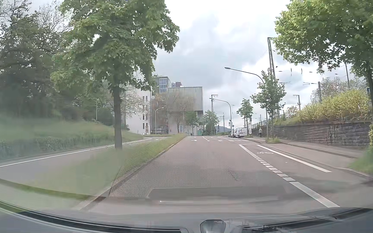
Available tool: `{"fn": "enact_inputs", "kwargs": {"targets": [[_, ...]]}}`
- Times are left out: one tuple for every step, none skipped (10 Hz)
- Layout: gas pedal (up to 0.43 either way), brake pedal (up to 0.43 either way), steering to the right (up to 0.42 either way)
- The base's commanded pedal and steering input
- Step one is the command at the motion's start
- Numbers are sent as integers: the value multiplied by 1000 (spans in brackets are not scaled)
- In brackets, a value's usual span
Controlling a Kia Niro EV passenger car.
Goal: Follow the waypoints while adhering to traffic rules and regulations
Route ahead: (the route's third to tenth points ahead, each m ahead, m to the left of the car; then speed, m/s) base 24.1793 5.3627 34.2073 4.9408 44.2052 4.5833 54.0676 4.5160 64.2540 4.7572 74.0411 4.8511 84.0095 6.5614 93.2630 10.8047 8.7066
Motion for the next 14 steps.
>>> {"fn": "enact_inputs", "kwargs": {"targets": [[209,0,0],[209,0,0],[209,0,0],[209,0,0],[197,0,0],[197,0,0],[197,0,0],[197,0,0],[197,0,0],[197,0,0],[189,0,0],[189,0,0],[189,0,0],[177,0,0]]}}
